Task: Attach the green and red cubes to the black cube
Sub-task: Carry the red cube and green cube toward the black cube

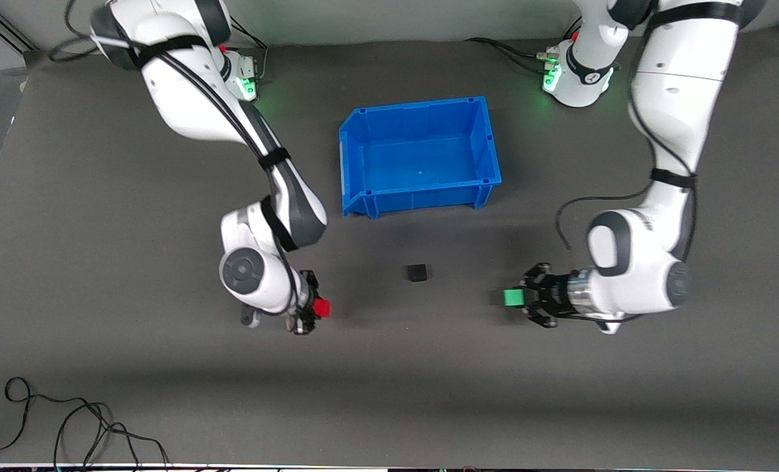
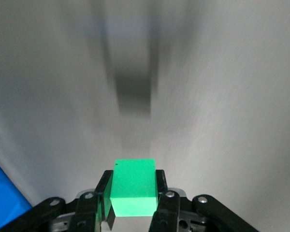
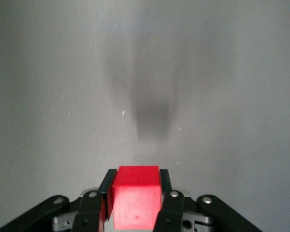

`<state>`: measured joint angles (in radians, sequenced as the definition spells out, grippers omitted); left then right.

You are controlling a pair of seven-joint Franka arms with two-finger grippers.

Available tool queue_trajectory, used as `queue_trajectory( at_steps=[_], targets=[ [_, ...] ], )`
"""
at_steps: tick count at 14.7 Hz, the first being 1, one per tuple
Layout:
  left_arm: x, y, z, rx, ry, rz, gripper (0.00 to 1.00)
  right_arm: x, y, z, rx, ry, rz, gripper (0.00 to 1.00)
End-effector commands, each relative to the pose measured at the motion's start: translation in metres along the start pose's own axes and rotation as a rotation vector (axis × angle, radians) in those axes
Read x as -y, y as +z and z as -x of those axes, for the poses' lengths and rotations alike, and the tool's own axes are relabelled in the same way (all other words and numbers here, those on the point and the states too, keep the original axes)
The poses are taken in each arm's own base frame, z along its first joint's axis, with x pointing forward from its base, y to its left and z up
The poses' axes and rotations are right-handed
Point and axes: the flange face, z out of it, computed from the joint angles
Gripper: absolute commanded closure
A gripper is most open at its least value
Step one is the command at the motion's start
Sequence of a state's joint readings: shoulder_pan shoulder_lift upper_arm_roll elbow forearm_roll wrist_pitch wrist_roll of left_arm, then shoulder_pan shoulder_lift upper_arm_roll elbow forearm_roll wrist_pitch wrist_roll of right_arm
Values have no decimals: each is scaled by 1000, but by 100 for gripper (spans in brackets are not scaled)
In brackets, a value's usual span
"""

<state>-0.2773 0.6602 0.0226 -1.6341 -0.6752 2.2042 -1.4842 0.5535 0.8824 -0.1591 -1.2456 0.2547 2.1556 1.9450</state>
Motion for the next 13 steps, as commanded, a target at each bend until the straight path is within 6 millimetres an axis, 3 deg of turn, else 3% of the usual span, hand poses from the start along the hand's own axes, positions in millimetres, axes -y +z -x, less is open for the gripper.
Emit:
queue_trajectory(
  at_steps=[1, 3, 6, 8, 13],
  targets=[
    [21, 31, 31, -8, -31, 24, 71, 10, 10, 37, 87, 65, -52, 69],
    [36, 50, 53, -14, -8, 35, 72, 6, 10, 50, 120, 61, -65, 69],
    [54, 71, 75, -24, 43, 14, 75, -3, 30, 62, 133, 62, -55, 70],
    [60, 79, 83, -32, 53, 39, 75, -26, 40, 85, 105, 16, -25, 70],
    [77, 104, 104, -21, 67, 67, 75, -61, 62, 112, 44, -23, 34, 70]
  ],
)
